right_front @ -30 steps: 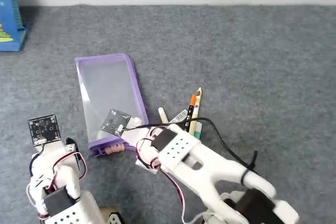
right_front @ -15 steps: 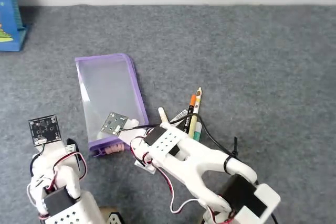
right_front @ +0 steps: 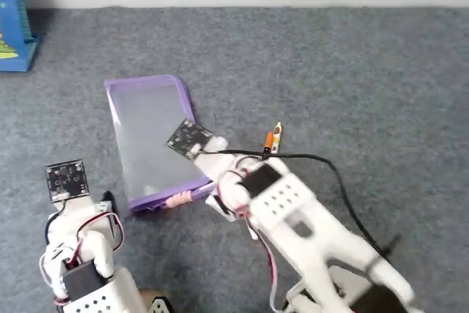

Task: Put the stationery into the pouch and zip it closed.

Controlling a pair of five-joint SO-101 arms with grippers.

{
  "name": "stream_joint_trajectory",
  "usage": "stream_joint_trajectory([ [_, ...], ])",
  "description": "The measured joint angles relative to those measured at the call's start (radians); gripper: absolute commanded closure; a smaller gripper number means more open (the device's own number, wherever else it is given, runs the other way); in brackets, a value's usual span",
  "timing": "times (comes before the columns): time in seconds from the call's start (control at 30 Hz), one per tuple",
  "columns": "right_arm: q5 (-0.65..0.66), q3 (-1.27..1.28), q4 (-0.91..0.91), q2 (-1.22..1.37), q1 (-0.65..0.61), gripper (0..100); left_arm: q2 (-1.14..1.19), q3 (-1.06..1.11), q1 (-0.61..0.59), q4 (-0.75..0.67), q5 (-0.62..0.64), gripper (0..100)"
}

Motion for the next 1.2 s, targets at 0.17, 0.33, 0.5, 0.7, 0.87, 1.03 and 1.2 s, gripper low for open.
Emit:
stream_joint_trajectory([
  [0.17, -0.031, 0.124, -0.048, -0.222, 0.038, 99.0, 0.0, 0.0, 0.114, 0.018, 0.006, 75],
  [0.33, -0.06, 0.176, -0.084, -0.347, 0.106, 99.0, 0.0, -0.002, 0.242, 0.018, -0.008, 75],
  [0.5, -0.063, 0.204, -0.12, -0.362, 0.117, 99.0, 0.0, -0.002, 0.37, 0.018, -0.037, 75],
  [0.7, -0.063, 0.204, -0.123, -0.362, 0.126, 99.0, 0.0, -0.002, 0.456, 0.018, -0.118, 75],
  [0.87, -0.084, 0.204, -0.126, -0.362, 0.126, 99.0, -0.002, 0.011, 0.462, 0.018, -0.16, 75],
  [1.03, -0.098, 0.204, -0.126, -0.419, 0.126, 99.0, 0.0, 0.014, 0.462, 0.058, -0.218, 75],
  [1.2, -0.137, 0.204, -0.089, -0.551, 0.126, 99.0, 0.0, 0.014, 0.442, 0.063, -0.226, 75],
])
